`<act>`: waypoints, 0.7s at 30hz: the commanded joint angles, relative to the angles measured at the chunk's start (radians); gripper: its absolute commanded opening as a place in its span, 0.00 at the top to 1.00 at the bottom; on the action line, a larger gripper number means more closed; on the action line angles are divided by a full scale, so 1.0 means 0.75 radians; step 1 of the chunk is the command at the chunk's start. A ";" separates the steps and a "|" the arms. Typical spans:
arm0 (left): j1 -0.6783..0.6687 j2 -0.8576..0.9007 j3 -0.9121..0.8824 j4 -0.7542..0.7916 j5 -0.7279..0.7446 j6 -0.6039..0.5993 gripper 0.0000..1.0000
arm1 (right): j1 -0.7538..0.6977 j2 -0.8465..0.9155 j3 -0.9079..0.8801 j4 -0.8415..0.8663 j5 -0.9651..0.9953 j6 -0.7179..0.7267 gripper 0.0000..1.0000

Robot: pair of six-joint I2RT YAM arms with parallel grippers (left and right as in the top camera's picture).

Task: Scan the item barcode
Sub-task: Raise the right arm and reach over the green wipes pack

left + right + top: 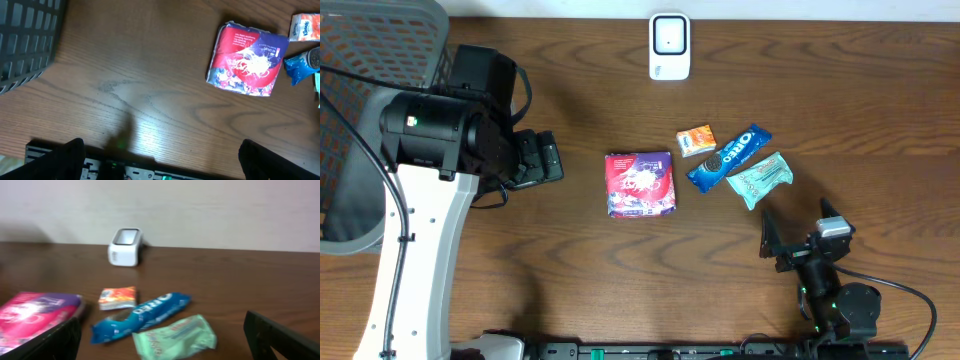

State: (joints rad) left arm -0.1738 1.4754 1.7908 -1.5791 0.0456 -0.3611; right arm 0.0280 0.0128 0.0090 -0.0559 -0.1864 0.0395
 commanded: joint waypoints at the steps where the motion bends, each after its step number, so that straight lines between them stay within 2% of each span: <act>1: 0.003 0.010 0.000 -0.008 -0.017 0.017 0.02 | -0.018 -0.006 -0.004 0.011 -0.232 0.207 0.01; 5: 0.003 0.010 0.000 -0.008 -0.017 0.017 0.02 | -0.018 -0.006 -0.004 0.025 -0.521 0.538 0.01; 6: 0.003 0.010 0.000 -0.008 -0.017 0.017 0.02 | -0.018 -0.006 -0.004 0.072 -0.597 0.700 0.01; 12: 0.003 0.010 0.000 -0.008 -0.017 0.017 0.02 | -0.018 -0.006 -0.004 0.041 -0.663 1.166 0.01; 18: 0.003 0.010 0.000 -0.008 -0.017 0.017 0.02 | -0.018 -0.005 -0.005 0.020 -0.705 1.185 0.01; 21: 0.003 0.010 0.000 -0.008 -0.017 0.017 0.02 | -0.018 -0.005 -0.005 0.134 -0.711 1.184 0.01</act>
State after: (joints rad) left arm -0.1738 1.4754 1.7908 -1.5791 0.0460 -0.3611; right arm 0.0280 0.0128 0.0067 -0.0246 -0.6880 0.8845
